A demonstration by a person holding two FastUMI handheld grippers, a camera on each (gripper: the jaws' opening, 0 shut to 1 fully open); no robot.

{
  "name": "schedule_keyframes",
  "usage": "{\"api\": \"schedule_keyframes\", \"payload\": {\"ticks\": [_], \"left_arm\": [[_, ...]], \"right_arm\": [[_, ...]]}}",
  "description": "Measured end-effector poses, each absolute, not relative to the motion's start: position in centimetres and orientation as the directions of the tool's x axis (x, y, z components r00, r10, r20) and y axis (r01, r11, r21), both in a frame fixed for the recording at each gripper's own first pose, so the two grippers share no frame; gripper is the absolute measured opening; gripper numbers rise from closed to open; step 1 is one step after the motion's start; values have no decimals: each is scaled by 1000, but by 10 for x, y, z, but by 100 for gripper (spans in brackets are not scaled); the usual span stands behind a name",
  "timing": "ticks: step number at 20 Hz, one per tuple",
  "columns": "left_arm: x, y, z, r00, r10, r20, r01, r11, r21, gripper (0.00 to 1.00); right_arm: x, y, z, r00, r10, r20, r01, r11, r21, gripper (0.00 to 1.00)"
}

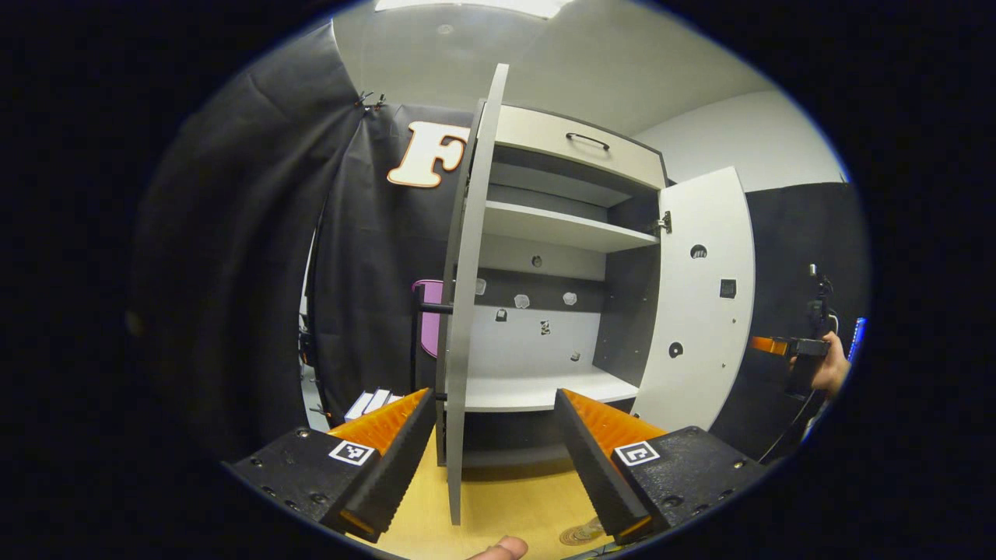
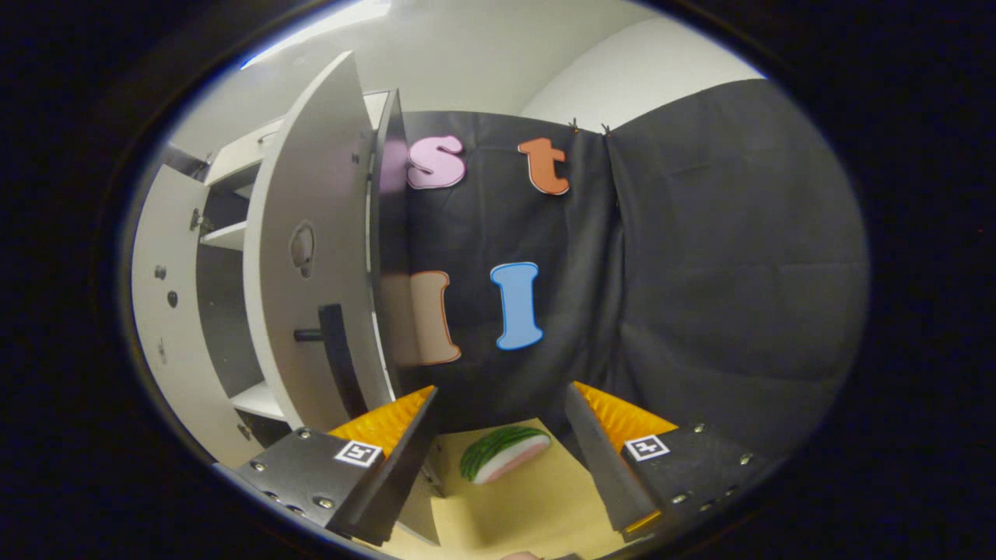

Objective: Grasp the bottle in the cabinet with the left hand and place it on the coaster, then close the right door with the right hand and the left door with the left hand.

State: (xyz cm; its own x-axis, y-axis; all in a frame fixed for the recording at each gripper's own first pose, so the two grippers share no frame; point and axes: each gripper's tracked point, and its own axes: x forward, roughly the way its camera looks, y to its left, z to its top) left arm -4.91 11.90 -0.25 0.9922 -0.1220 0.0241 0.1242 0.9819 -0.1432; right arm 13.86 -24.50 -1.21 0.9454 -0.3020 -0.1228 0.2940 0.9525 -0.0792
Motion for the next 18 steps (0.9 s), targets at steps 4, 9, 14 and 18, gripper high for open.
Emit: {"api": "schedule_keyframes", "payload": {"ticks": [4, 9, 14, 18], "left_arm": [[-48, 118, -19, 993, -117, -5, 116, 988, -105, 96], [-55, 117, -31, 993, -115, -23, 113, 989, -94, 96], [-61, 117, -35, 993, -111, -43, 106, 988, -109, 96], [-66, 117, -27, 993, -113, -25, 110, 989, -98, 96]], "right_arm": [[163, -231, -18, 954, -268, -136, 254, 961, -111, 97], [171, -210, -22, 966, -213, -146, 182, 963, -198, 90], [167, -199, -28, 963, -217, -162, 189, 967, -172, 92], [166, -191, -29, 961, -220, -165, 194, 968, -162, 92]]}}
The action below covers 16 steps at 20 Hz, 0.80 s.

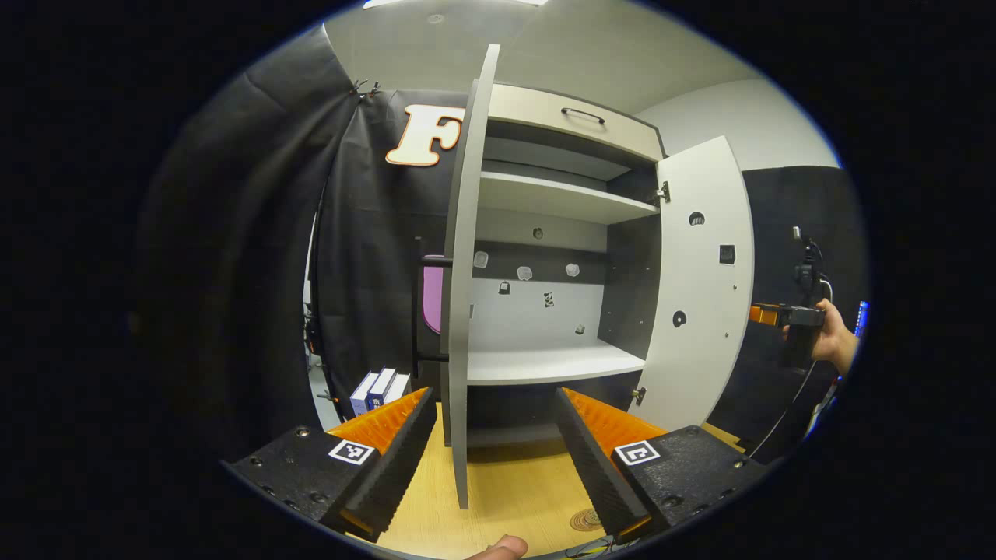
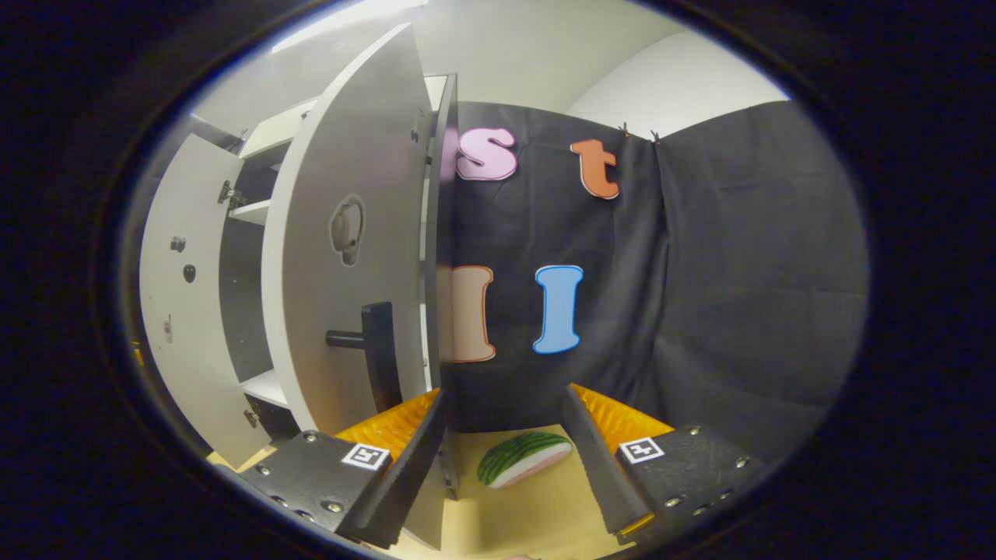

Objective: Grasp the bottle in the cabinet with the left hand and place it on the coaster, then close the right door with the right hand and the left door with the left hand.

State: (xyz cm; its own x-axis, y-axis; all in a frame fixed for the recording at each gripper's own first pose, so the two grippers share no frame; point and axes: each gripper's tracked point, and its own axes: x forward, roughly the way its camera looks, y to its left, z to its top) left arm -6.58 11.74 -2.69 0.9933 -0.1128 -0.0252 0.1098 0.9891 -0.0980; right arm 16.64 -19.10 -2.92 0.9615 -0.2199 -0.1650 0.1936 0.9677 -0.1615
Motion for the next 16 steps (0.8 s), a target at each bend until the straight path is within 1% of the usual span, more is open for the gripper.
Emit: {"api": "schedule_keyframes", "payload": {"ticks": [1, 2, 3, 4, 5, 6, 8, 9, 11, 12, 13, 14, 15, 16], "left_arm": [[-66, 118, -24, 994, -110, -19, 108, 990, -90, 96], [-67, 118, -22, 994, -112, -16, 110, 990, -84, 93], [-67, 116, -21, 993, -114, -12, 113, 990, -83, 93], [-67, 115, -20, 993, -114, -13, 112, 990, -82, 96], [-66, 114, -21, 993, -115, -15, 114, 990, -81, 93], [-66, 114, -21, 993, -115, -14, 114, 990, -78, 93], [-68, 116, -19, 994, -112, -8, 111, 991, -73, 93], [-70, 118, -19, 994, -109, -8, 108, 992, -70, 96], [-72, 123, -22, 995, -99, -14, 98, 993, -66, 96], [-74, 125, -25, 995, -97, -18, 95, 993, -66, 96], [-75, 128, -26, 996, -91, -21, 89, 994, -64, 96], [-77, 132, -27, 996, -84, -22, 82, 995, -63, 93], [-78, 135, -29, 997, -78, -24, 76, 995, -62, 96], [-78, 138, -31, 997, -72, -26, 71, 995, -64, 96]], "right_arm": [[167, -186, -30, 963, -211, -167, 184, 969, -166, 92], [167, -178, -31, 965, -197, -171, 167, 971, -171, 92], [168, -169, -32, 968, -178, -177, 148, 975, -168, 92], [169, -161, -34, 971, -159, -181, 130, 978, -160, 92], [171, -153, -36, 973, -146, -182, 119, 981, -152, 87], [171, -147, -37, 974, -136, -179, 110, 983, -146, 92], [173, -134, -40, 977, -121, -178, 96, 985, -140, 92], [175, -127, -42, 977, -116, -180, 91, 986, -139, 92], [176, -117, -43, 978, -110, -177, 85, 986, -144, 92], [177, -114, -43, 979, -107, -174, 82, 986, -144, 87], [178, -111, -44, 979, -106, -174, 83, 987, -137, 92], [178, -110, -46, 979, -105, -175, 83, 988, -130, 92], [179, -108, -46, 979, -104, -177, 83, 989, -124, 92], [179, -104, -48, 979, -100, -178, 79, 989, -123, 92]]}}
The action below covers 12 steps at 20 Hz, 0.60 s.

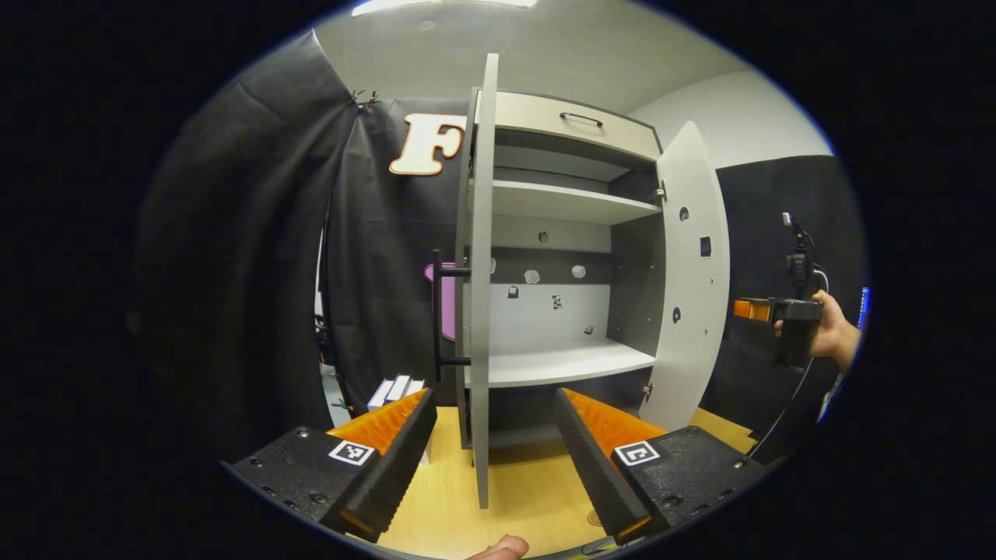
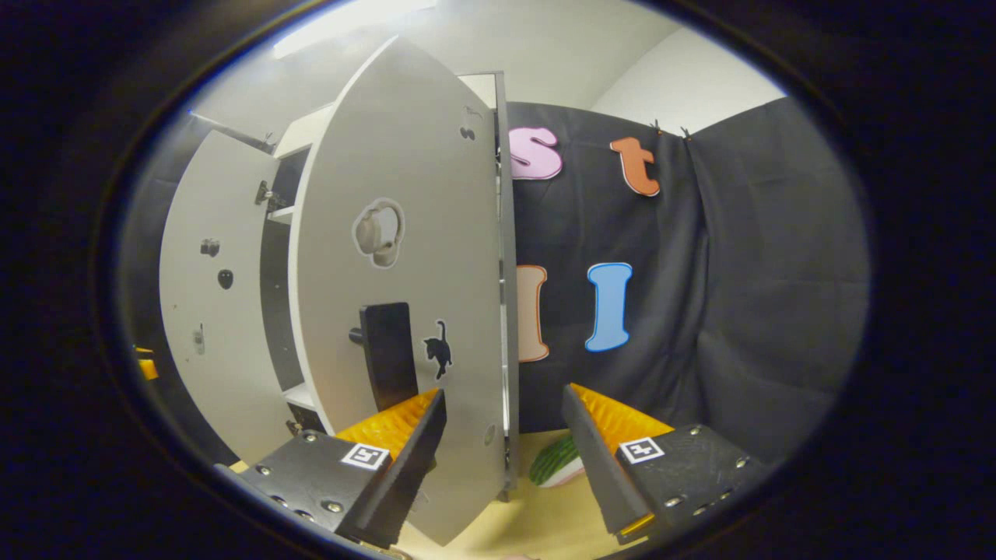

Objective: Grasp the bottle in the cabinet with the left hand and place it on the coaster, then close the right door with the right hand and the left door with the left hand.

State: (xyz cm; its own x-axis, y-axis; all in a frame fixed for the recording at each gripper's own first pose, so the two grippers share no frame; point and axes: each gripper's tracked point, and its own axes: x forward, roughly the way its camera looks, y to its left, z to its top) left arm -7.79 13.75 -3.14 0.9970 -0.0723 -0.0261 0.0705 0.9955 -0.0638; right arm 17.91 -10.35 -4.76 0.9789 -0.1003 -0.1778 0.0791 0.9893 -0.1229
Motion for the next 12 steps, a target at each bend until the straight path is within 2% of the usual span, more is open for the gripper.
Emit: {"api": "schedule_keyframes", "payload": {"ticks": [4, 5, 8, 9, 10, 11, 12], "left_arm": [[-79, 149, -39, 998, -45, -39, 42, 997, -72, 96], [-79, 153, -41, 998, -38, -41, 35, 997, -72, 93], [-79, 164, -45, 999, -19, -45, 16, 998, -68, 93], [-79, 166, -47, 999, -13, -50, 10, 998, -68, 96], [-79, 170, -49, 999, -6, -53, 2, 998, -69, 96], [-79, 173, -50, 998, 0, -55, -4, 997, -72, 93], [-78, 177, -53, 998, 5, -58, -9, 997, -72, 93]], "right_arm": [[184, -91, -49, 980, -97, -173, 75, 989, -131, 92], [185, -87, -50, 981, -94, -172, 72, 989, -130, 92], [190, -76, -55, 982, -78, -174, 59, 992, -112, 92], [192, -73, -56, 981, -74, -178, 56, 993, -100, 92], [193, -70, -58, 981, -69, -181, 53, 995, -89, 87], [194, -65, -59, 981, -56, -185, 42, 996, -78, 92], [194, -58, -59, 982, -39, -185, 27, 998, -65, 93]]}}
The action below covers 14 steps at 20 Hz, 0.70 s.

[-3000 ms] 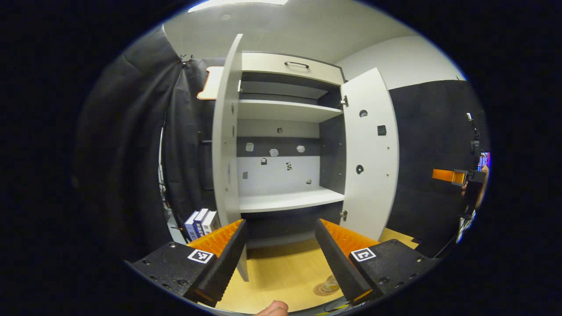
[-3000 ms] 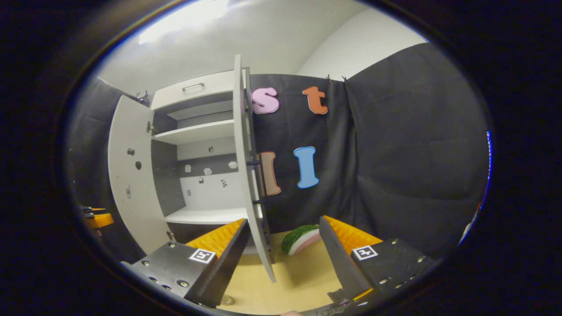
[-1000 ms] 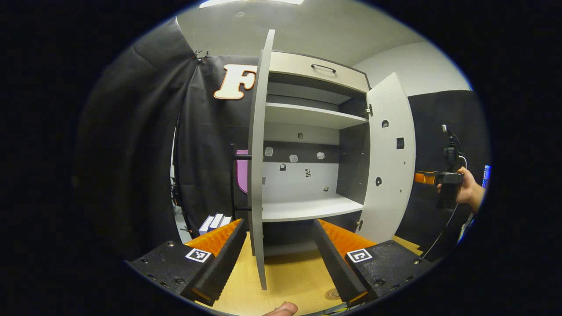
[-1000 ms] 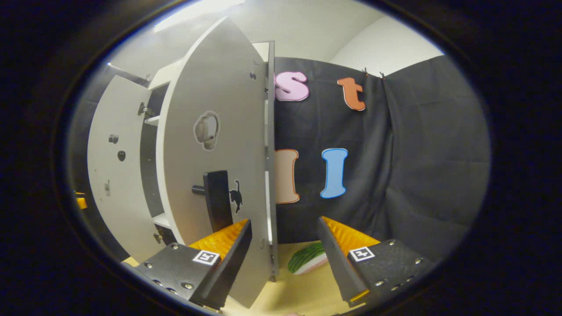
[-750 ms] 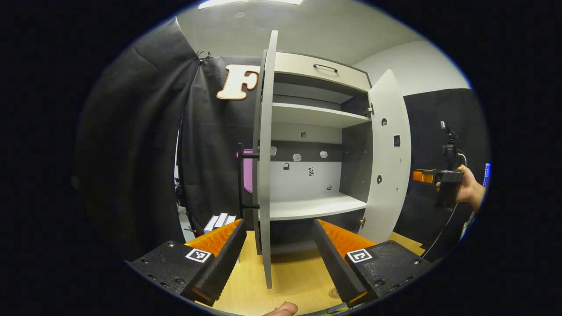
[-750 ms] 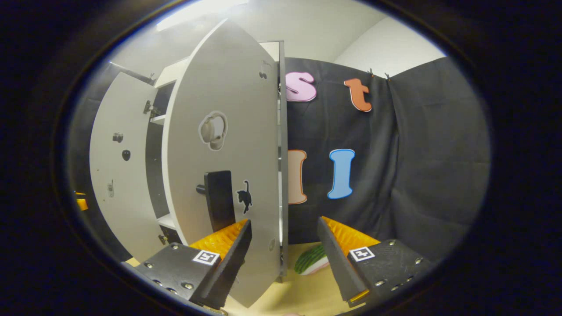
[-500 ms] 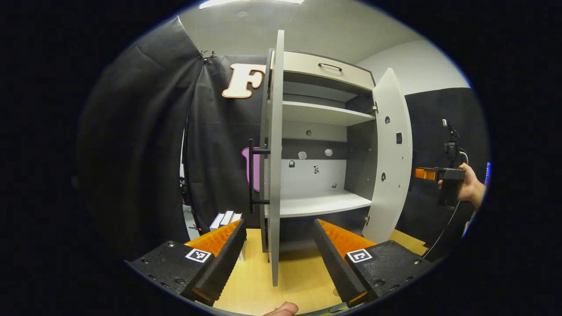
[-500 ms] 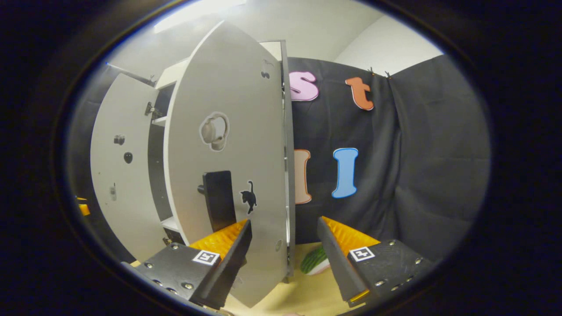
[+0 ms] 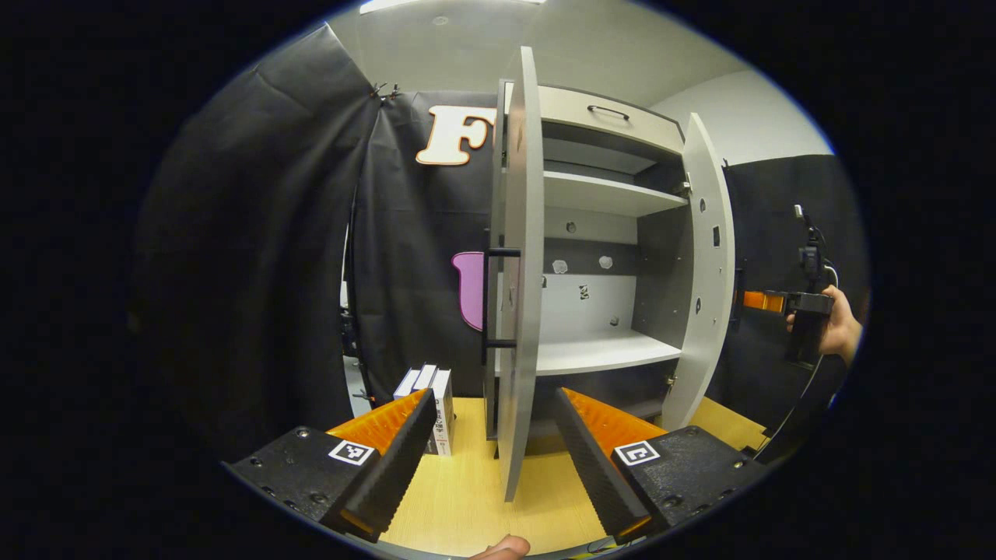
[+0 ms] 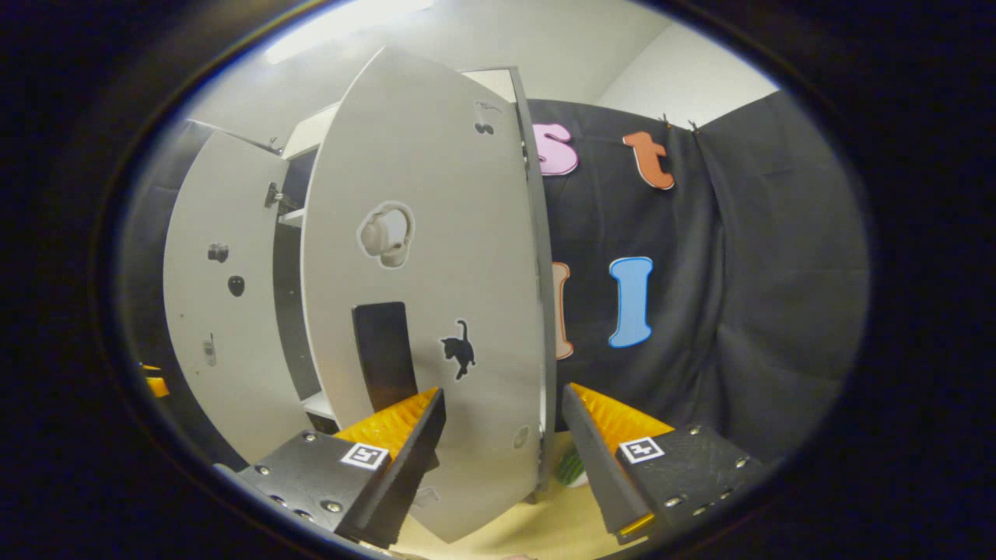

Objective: Grasp the bottle in the cabinet with the left hand and place it on the coaster, then close the right door with the right hand and the left door with the left hand.

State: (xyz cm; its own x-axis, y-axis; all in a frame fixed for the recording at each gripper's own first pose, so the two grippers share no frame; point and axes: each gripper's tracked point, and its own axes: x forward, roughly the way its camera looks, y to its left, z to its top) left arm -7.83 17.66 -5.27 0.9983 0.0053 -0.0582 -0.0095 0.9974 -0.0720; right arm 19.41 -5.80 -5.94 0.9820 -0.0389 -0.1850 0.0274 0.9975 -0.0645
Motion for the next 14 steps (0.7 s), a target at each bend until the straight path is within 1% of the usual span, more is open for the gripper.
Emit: {"api": "schedule_keyframes", "payload": {"ticks": [1, 2, 3, 4, 5, 6, 7, 8, 9, 10, 11, 13, 14], "left_arm": [[-78, 180, -54, 998, 11, -61, -16, 997, -69, 93], [-79, 183, -55, 998, 15, -60, -19, 998, -63, 96], [-80, 187, -57, 998, 20, -59, -23, 998, -53, 93], [-80, 193, -57, 998, 31, -58, -33, 999, -40, 96], [-80, 199, -58, 997, 43, -60, -45, 998, -32, 92], [-78, 206, -59, 997, 52, -61, -54, 998, -32, 92], [-79, 210, -59, 996, 61, -61, -63, 997, -39, 93], [-77, 215, -59, 996, 66, -62, -69, 996, -48, 96], [-74, 222, -57, 995, 76, -59, -80, 995, -58, 93], [-69, 228, -55, 995, 80, -58, -84, 995, -60, 93], [-67, 233, -54, 994, 93, -50, -96, 994, -58, 96], [-56, 251, -51, 991, 124, -51, -126, 991, -41, 96], [-51, 259, -50, 989, 138, -56, -140, 989, -36, 92]], "right_arm": [[193, -51, -59, 983, -21, -181, 12, 999, -51, 93], [194, -47, -58, 984, -16, -180, 8, 999, -45, 93], [194, -45, -57, 984, -17, -179, 9, 999, -46, 93], [192, -42, -57, 984, -15, -179, 7, 999, -46, 92], [189, -38, -57, 984, -10, -180, 2, 999, -43, 92], [185, -34, -55, 984, -6, -179, -1, 999, -37, 92], [180, -31, -52, 984, 2, -176, -7, 1000, -29, 92], [174, -27, -49, 985, 9, -174, -12, 1000, -19, 92], [166, -26, -47, 985, 9, -171, -11, 1000, -9, 87], [156, -25, -46, 985, 14, -172, -12, 1000, 9, 87], [147, -22, -46, 984, 22, -178, -18, 1000, 25, 92], [125, -19, -44, 983, 34, -181, -31, 999, 20, 92], [113, -18, -42, 983, 36, -179, -35, 999, 6, 92]]}}
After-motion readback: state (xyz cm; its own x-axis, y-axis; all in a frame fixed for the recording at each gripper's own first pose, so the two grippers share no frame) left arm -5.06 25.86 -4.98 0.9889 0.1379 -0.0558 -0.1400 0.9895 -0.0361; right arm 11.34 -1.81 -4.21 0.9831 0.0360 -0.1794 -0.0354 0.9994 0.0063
